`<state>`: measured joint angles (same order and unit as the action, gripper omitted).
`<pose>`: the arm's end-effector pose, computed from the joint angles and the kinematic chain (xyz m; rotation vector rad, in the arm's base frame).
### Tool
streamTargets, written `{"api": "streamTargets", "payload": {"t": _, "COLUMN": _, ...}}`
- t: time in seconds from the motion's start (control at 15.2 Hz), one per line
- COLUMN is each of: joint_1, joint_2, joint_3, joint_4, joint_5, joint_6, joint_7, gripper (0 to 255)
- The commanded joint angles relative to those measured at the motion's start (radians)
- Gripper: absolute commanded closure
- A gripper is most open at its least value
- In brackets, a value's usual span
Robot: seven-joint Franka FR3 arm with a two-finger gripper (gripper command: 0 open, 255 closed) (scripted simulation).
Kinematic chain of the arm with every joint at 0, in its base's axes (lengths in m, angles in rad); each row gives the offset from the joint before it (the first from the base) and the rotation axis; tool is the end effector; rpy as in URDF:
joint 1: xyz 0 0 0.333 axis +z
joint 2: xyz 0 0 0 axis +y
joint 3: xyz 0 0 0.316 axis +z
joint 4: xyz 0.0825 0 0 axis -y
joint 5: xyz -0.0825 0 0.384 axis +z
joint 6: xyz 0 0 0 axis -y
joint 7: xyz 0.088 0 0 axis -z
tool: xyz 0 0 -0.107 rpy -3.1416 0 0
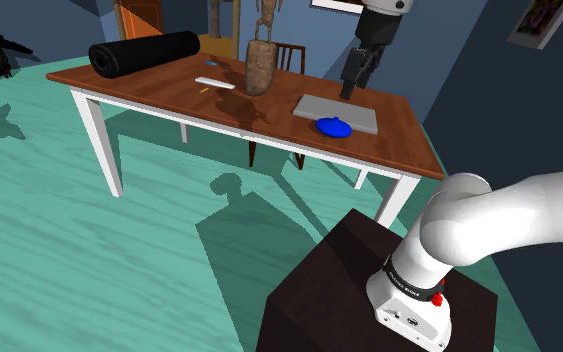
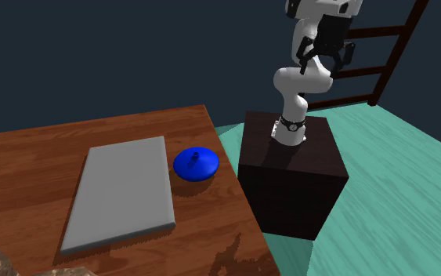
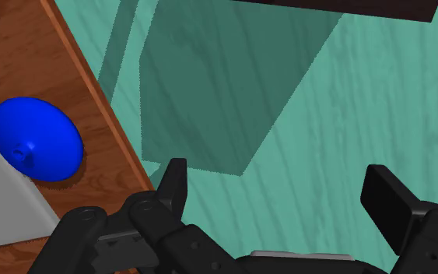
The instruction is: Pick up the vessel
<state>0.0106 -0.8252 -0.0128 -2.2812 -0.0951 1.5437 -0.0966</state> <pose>0.2928 -0.0127 0.6354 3.0462 0.1392 0.1273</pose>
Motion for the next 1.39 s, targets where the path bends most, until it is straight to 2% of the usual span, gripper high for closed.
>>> {"api": "streamTargets", "payload": {"t": 0.0, "joint_1": 0.0, "joint_2": 0.0, "joint_3": 0.0, "joint_4": 0.0, "joint_5": 0.0, "joint_6": 0.0, "joint_7": 0.0, "gripper": 0}}
{"api": "streamTargets", "payload": {"t": 0.73, "joint_1": -0.027, "joint_2": 0.217, "joint_3": -0.257, "joint_4": 0.031, "joint_5": -0.08, "joint_6": 0.187, "joint_7": -0.269, "gripper": 0}}
{"api": "streamTargets", "payload": {"t": 1.06, "joint_1": -0.023, "joint_2": 0.365, "joint_3": -0.372, "joint_4": 0.098, "joint_5": -0.072, "joint_6": 0.264, "joint_7": -0.399, "gripper": 0}}
{"api": "streamTargets", "payload": {"t": 1.32, "joint_1": -0.016, "joint_2": 0.505, "joint_3": -0.461, "joint_4": 0.175, "joint_5": -0.032, "joint_6": 0.315, "joint_7": -0.514, "gripper": 0}}
